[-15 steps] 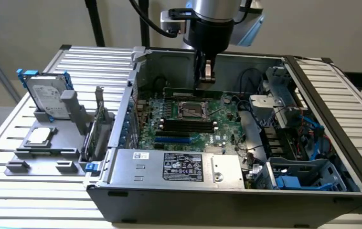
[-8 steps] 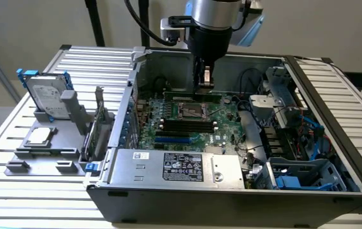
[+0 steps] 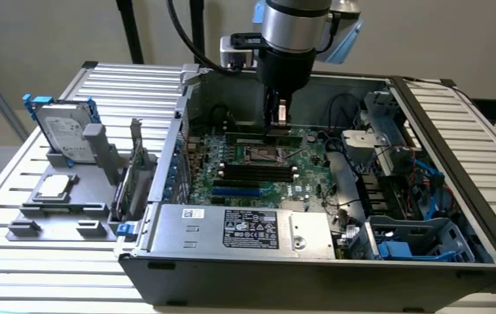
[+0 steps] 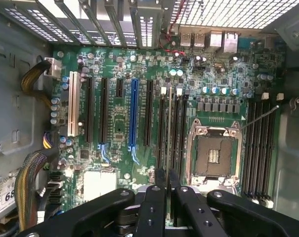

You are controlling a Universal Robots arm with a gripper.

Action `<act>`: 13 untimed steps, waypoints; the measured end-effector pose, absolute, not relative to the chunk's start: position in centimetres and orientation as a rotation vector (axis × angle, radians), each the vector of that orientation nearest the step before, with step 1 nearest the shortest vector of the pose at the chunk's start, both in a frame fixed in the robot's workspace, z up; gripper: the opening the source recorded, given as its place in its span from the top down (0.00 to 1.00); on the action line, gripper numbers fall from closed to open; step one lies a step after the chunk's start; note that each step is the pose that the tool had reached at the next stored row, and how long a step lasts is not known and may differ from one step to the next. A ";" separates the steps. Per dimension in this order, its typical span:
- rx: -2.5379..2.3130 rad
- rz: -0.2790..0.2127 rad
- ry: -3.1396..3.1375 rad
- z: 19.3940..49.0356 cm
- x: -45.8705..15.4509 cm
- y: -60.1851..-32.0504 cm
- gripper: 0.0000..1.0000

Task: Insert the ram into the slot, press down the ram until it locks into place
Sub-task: 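Insert the ram into the slot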

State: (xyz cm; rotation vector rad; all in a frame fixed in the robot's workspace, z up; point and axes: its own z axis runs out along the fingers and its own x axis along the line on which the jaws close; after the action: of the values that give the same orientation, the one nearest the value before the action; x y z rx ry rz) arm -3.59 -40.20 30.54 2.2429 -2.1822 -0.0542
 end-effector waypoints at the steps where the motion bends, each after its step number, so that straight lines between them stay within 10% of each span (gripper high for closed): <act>1: 2.243 -0.054 -2.182 30.3 -3.6 -40.2 0.87; 13: 2.244 -0.054 -2.182 28.2 -3.5 -40.2 0.87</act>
State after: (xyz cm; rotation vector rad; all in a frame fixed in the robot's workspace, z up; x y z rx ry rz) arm -3.54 -40.25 28.15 2.2437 -2.1815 -0.0543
